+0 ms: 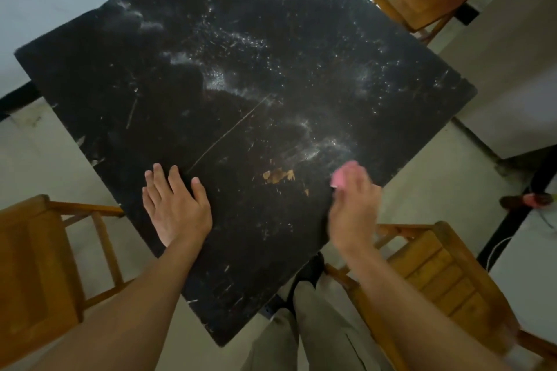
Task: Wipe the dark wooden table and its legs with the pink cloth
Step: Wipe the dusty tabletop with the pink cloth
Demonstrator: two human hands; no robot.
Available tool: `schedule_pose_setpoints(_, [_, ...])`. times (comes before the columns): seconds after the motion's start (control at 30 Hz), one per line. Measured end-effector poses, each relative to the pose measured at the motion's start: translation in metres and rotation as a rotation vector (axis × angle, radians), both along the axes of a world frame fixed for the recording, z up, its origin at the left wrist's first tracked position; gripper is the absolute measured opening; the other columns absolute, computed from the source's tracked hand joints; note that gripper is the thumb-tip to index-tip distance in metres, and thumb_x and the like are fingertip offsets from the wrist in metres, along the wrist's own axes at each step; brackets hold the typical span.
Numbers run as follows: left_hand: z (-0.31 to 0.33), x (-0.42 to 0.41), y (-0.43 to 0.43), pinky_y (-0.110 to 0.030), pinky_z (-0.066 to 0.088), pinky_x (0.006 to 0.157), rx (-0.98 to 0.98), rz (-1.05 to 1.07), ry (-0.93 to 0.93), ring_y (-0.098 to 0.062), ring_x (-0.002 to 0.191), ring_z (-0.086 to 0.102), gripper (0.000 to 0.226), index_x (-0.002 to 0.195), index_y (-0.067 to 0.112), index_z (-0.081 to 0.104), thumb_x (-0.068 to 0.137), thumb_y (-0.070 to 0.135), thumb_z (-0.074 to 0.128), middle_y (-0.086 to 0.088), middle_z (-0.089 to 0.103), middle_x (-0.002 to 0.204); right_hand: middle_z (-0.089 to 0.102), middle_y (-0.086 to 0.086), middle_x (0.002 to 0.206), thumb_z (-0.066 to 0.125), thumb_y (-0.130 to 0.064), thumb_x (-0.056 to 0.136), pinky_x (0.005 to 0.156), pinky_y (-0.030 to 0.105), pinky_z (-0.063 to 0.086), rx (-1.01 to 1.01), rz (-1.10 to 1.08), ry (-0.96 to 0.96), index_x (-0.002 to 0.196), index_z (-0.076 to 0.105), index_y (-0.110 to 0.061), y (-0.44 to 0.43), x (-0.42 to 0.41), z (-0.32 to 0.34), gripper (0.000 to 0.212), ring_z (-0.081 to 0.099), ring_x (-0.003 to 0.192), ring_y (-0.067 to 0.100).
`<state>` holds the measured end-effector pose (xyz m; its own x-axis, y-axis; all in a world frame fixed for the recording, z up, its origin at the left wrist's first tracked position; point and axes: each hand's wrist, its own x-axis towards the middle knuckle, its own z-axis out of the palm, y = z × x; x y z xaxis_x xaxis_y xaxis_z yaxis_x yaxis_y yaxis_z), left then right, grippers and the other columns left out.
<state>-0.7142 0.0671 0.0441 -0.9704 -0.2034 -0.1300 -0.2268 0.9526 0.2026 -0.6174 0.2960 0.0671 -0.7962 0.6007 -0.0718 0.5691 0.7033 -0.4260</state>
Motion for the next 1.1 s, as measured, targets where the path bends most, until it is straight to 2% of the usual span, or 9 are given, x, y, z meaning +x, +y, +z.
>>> schedule_pose_setpoints(0.17, [-0.001, 0.003, -0.003, -0.045, 0.008, 0.121, 0.011, 0.000, -0.010, -0.027, 0.148, 0.007, 0.052, 0.146, 0.012, 0.031, 0.101, 0.037, 0.036, -0.012, 0.016, 0.159, 0.038, 0.004, 0.152, 0.047, -0.011, 0.098, 0.111, 0.036, 0.032, -0.230, 0.267, 0.033, 0.148, 0.036, -0.017, -0.064, -0.103, 0.013, 0.052, 0.035, 0.131, 0.025])
schedule_pose_setpoints(0.27, [0.001, -0.001, -0.002, -0.045, 0.008, 0.121, -0.005, -0.006, -0.013, -0.027, 0.148, 0.007, 0.053, 0.146, 0.012, 0.031, 0.101, 0.038, 0.037, -0.012, 0.016, 0.159, 0.051, -0.003, 0.142, 0.049, -0.014, 0.098, 0.106, 0.034, 0.039, -0.120, 0.103, 0.178, 0.143, 0.045, -0.022, -0.005, -0.117, 0.026, 0.046, 0.043, 0.123, 0.019])
schedule_pose_setpoints(0.37, [0.001, -0.002, -0.002, -0.046, 0.009, 0.120, -0.018, -0.008, -0.022, -0.029, 0.148, 0.008, 0.053, 0.145, 0.011, 0.032, 0.100, 0.039, 0.037, -0.014, 0.017, 0.159, 0.058, 0.001, 0.133, 0.052, -0.018, 0.097, 0.096, 0.032, 0.040, -0.037, -0.181, 0.073, 0.137, 0.051, -0.020, 0.071, -0.080, 0.018, 0.040, 0.044, 0.116, 0.020])
schedule_pose_setpoints(0.47, [0.000, -0.003, 0.000, -0.046, 0.010, 0.120, -0.033, -0.006, -0.041, -0.029, 0.148, 0.008, 0.055, 0.145, 0.011, 0.032, 0.100, 0.041, 0.037, -0.014, 0.016, 0.159, 0.046, 0.004, 0.147, 0.053, -0.012, 0.096, 0.108, 0.031, 0.033, -0.048, -0.314, 0.051, 0.145, 0.042, -0.016, 0.055, -0.067, -0.001, 0.051, 0.035, 0.133, 0.019])
schedule_pose_setpoints(0.6, [-0.001, -0.005, 0.000, -0.046, 0.010, 0.120, -0.053, -0.001, -0.067, -0.028, 0.148, 0.007, 0.056, 0.146, 0.012, 0.032, 0.099, 0.042, 0.037, -0.013, 0.016, 0.159, 0.040, -0.001, 0.152, 0.053, -0.001, 0.093, 0.120, 0.034, 0.021, -0.152, 0.123, 0.080, 0.147, 0.039, -0.014, -0.052, -0.128, -0.010, 0.057, 0.027, 0.143, 0.018])
schedule_pose_setpoints(0.73, [-0.001, -0.004, -0.001, -0.045, 0.008, 0.120, -0.069, -0.013, -0.057, -0.028, 0.148, 0.007, 0.056, 0.146, 0.012, 0.033, 0.099, 0.042, 0.036, -0.013, 0.016, 0.159, 0.067, 0.005, 0.117, 0.048, -0.010, 0.099, 0.096, 0.040, 0.050, -0.537, 0.337, 0.164, 0.128, 0.061, -0.014, -0.062, -0.194, 0.015, 0.032, 0.062, 0.108, 0.020])
schedule_pose_setpoints(0.83, [-0.002, -0.005, -0.001, -0.045, 0.007, 0.120, -0.072, -0.023, -0.069, -0.029, 0.148, 0.006, 0.058, 0.147, 0.010, 0.032, 0.099, 0.044, 0.033, -0.014, 0.015, 0.160, 0.068, 0.001, 0.117, 0.042, -0.026, 0.102, 0.097, 0.038, 0.050, -0.341, 0.167, 0.296, 0.127, 0.061, -0.023, -0.009, -0.167, 0.025, 0.032, 0.062, 0.110, 0.019])
schedule_pose_setpoints(0.97, [-0.002, -0.003, -0.002, -0.047, 0.011, 0.120, -0.067, -0.034, -0.061, -0.031, 0.148, 0.009, 0.059, 0.146, 0.008, 0.035, 0.098, 0.043, 0.033, -0.016, 0.018, 0.158, 0.048, 0.004, 0.146, 0.046, -0.016, 0.094, 0.116, 0.046, 0.030, -0.055, -0.057, 0.055, 0.141, 0.048, -0.016, 0.002, -0.083, -0.007, 0.047, 0.036, 0.141, 0.026])
schedule_pose_setpoints(1.1, [-0.002, -0.005, -0.003, -0.047, 0.012, 0.119, -0.079, -0.052, -0.071, -0.031, 0.148, 0.011, 0.059, 0.146, 0.008, 0.035, 0.098, 0.042, 0.034, -0.017, 0.019, 0.158, 0.039, 0.006, 0.152, 0.054, -0.002, 0.093, 0.120, 0.047, 0.023, -0.072, 0.339, 0.129, 0.143, 0.043, -0.008, -0.083, -0.101, -0.026, 0.052, 0.025, 0.146, 0.025])
